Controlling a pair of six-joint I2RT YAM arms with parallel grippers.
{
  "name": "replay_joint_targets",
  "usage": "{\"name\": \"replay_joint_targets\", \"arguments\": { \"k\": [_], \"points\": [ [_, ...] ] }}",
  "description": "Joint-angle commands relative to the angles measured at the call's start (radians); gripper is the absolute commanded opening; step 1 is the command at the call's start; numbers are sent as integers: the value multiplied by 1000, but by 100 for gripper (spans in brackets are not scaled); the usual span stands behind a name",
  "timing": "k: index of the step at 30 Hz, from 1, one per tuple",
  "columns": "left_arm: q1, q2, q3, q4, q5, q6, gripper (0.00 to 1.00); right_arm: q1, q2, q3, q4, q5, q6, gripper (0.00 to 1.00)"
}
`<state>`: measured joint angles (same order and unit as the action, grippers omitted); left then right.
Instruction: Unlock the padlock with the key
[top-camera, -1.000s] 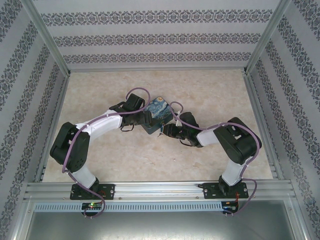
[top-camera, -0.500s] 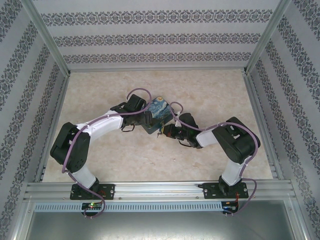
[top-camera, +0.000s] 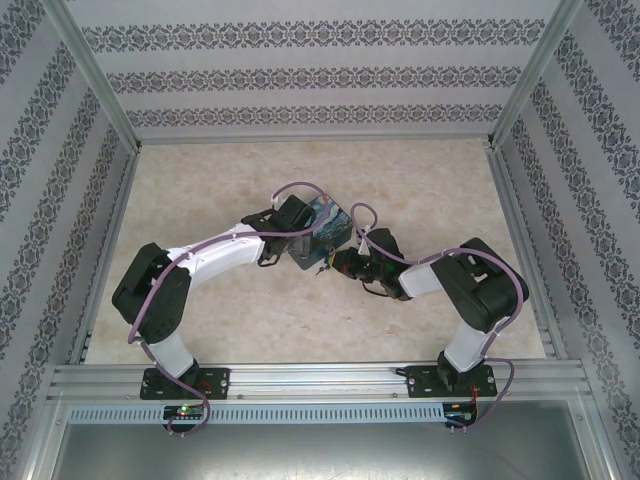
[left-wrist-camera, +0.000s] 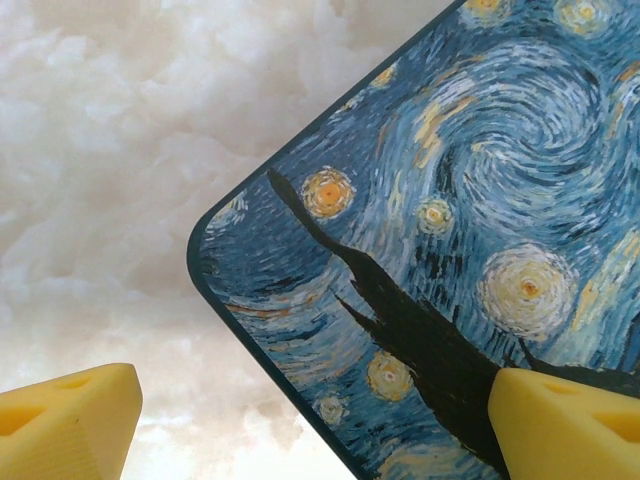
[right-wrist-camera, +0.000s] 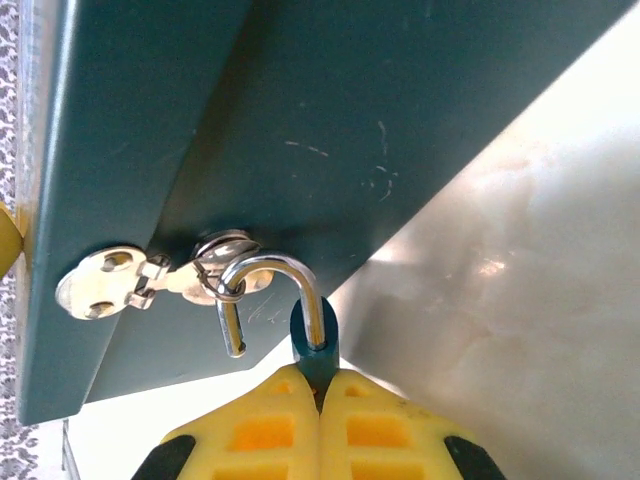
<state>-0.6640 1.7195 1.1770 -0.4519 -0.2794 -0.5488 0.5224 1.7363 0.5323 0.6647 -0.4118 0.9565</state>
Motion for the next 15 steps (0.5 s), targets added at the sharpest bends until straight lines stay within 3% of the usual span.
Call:
{"name": "replay_joint_targets", "arguments": {
  "k": [1,15],
  "points": [
    [-24,58,0,-128,-79,42,90,-18,-16,-24,5,13,73,0],
    [-68,94,-12,-114,-86,41,90,-17,-31,-9,10,47,243,0]
  ]
}}
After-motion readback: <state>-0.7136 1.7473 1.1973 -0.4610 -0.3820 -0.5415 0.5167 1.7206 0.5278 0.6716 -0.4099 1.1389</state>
